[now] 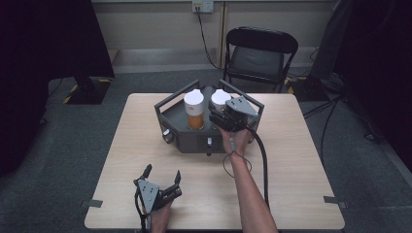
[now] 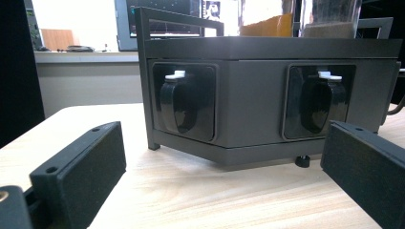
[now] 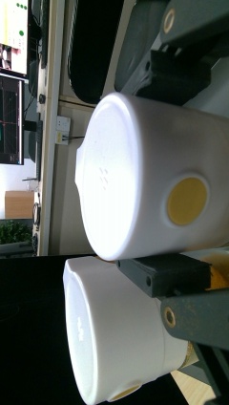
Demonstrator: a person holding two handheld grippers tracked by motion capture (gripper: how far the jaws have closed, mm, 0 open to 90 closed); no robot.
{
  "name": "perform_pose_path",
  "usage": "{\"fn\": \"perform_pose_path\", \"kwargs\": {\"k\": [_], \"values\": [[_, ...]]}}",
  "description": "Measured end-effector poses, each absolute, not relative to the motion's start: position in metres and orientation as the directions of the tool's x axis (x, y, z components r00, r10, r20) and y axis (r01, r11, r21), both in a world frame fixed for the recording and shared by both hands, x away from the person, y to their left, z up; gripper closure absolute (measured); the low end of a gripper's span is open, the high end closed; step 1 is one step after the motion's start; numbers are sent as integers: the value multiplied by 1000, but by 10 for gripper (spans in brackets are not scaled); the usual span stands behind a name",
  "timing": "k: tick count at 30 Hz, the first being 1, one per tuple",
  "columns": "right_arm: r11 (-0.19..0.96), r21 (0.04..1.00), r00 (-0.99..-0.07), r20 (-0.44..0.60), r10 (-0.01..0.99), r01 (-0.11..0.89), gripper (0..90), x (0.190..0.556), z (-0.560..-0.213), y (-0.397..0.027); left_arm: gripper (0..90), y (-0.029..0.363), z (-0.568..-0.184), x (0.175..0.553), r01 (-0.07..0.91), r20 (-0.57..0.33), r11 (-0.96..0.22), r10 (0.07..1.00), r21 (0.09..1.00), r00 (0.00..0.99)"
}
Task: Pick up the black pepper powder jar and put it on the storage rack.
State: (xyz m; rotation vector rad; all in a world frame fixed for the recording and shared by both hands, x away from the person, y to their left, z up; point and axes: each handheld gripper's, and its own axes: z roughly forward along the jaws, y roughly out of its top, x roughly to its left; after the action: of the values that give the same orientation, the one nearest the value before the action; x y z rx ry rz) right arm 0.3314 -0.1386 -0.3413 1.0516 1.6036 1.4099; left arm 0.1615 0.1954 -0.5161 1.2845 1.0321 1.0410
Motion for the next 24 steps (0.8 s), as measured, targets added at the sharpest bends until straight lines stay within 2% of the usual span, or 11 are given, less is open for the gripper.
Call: {"fn": "perform_pose_path", "kwargs": {"k": [21, 22, 24], "values": [[45, 995, -383, -7, 924, 89, 300, 331, -347, -138, 6, 195, -516, 162, -18, -10, 15, 974, 1000, 225], [47, 995, -379, -11, 925, 87, 294, 331, -347, -137, 6, 195, -516, 162, -18, -10, 15, 974, 1000, 225], [59, 995, -361, -24, 932, 85, 223, 330, -348, -134, 7, 195, -516, 162, -18, -10, 15, 974, 1000, 225]]}}
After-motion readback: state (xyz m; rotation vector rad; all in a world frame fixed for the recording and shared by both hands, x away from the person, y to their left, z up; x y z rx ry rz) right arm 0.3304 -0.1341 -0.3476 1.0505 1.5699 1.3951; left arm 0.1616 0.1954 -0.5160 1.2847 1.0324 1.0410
